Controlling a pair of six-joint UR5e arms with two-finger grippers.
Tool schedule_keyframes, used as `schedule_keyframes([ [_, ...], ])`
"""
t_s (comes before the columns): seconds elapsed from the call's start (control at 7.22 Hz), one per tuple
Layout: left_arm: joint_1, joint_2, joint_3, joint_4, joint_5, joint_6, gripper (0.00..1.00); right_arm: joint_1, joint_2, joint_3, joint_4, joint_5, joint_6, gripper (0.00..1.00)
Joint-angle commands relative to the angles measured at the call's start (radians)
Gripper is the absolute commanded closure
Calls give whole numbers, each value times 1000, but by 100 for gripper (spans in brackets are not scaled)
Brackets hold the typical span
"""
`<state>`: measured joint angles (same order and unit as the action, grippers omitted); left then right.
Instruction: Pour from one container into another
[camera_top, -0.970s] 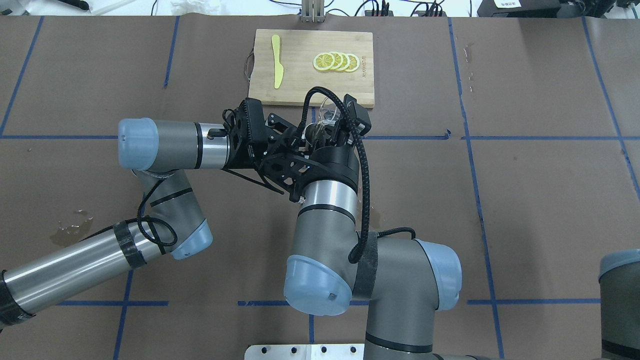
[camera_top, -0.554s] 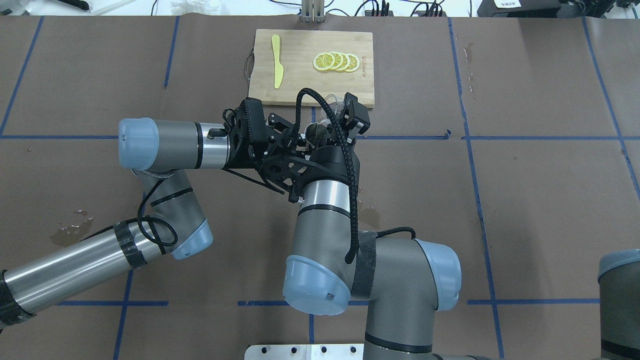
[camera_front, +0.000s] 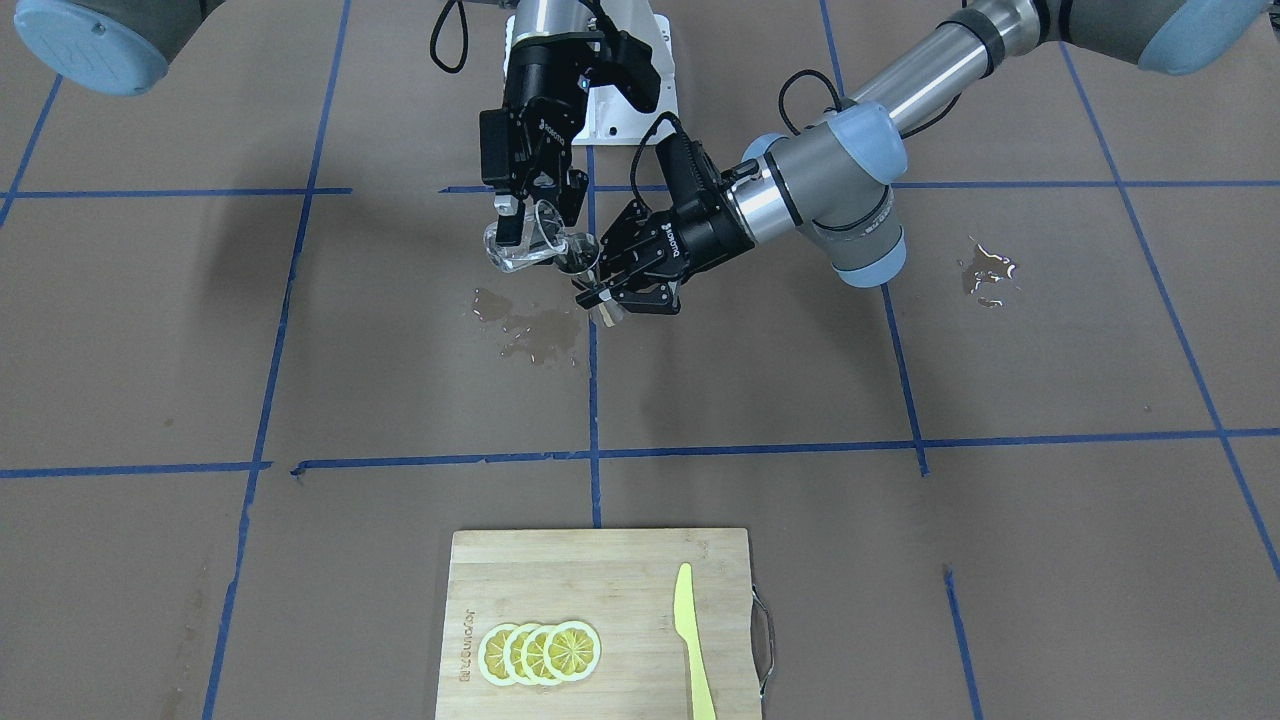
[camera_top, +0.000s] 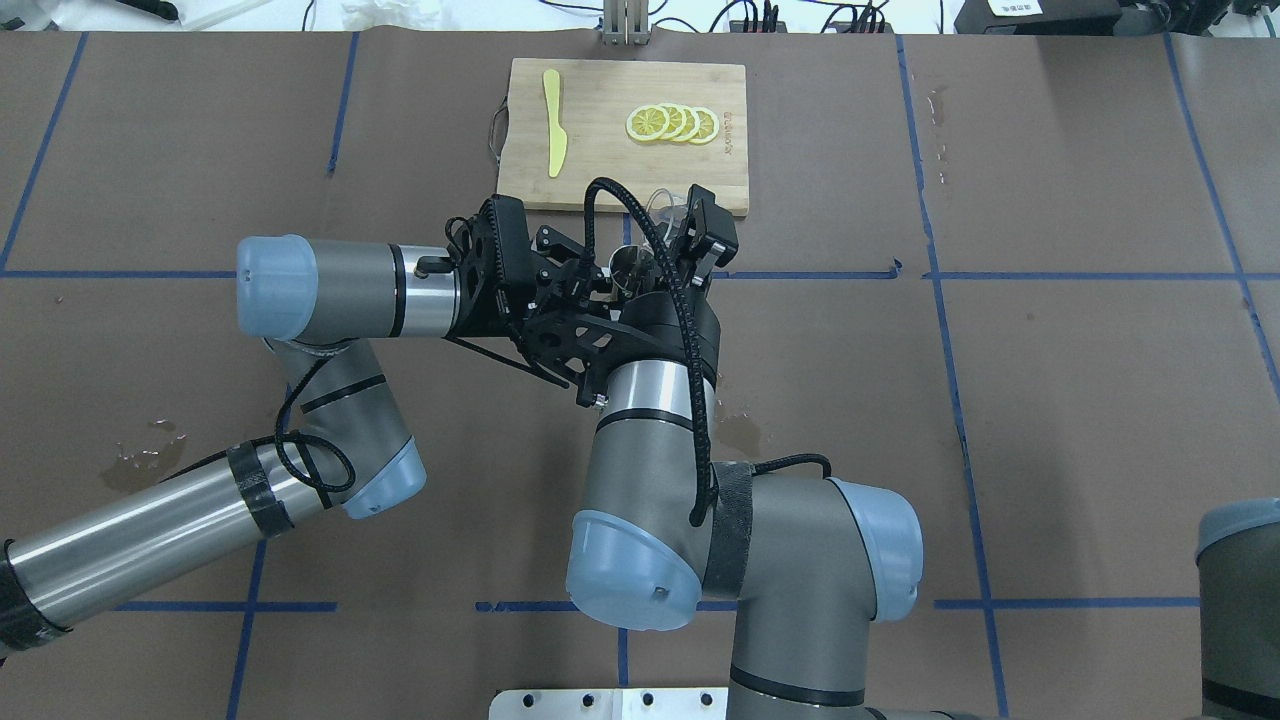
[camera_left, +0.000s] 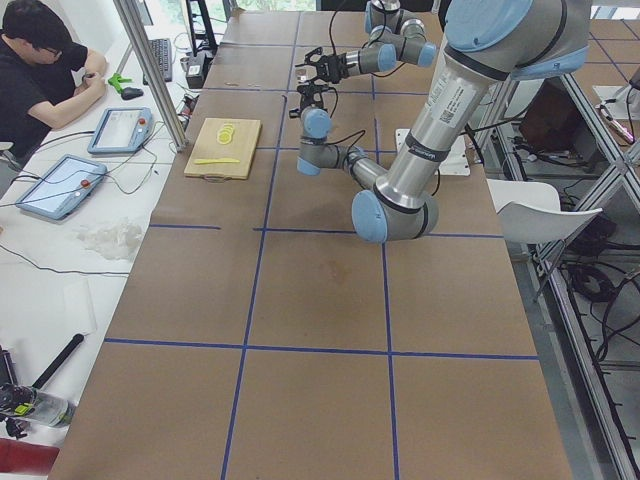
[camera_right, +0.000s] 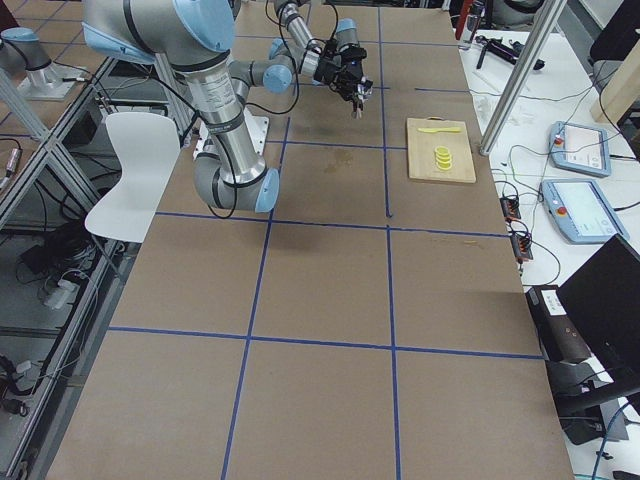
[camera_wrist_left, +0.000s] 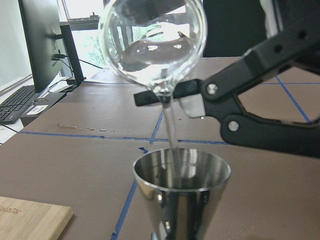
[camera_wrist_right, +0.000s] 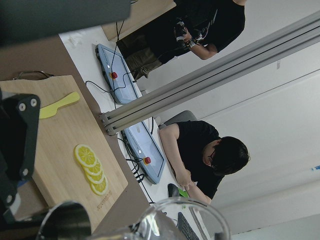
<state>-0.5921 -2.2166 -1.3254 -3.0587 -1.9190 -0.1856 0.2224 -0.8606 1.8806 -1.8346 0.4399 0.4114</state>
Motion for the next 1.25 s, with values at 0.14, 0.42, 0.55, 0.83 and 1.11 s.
schedule_keyframes([
  [0.14, 0, 0, 0, 0, 0, 0, 100, 0, 0, 0, -2, -3, -34, 100],
  [0.42, 0, 0, 0, 0, 0, 0, 100, 0, 0, -1, 0, -3, -43, 100],
  [0.55, 0, 0, 0, 0, 0, 0, 100, 0, 0, -2, -2, -4, -43, 100],
  [0.83, 0, 0, 0, 0, 0, 0, 100, 0, 0, -2, -2, -13, -72, 100],
  [1.11, 0, 0, 0, 0, 0, 0, 100, 0, 0, -2, -2, -15, -75, 100],
])
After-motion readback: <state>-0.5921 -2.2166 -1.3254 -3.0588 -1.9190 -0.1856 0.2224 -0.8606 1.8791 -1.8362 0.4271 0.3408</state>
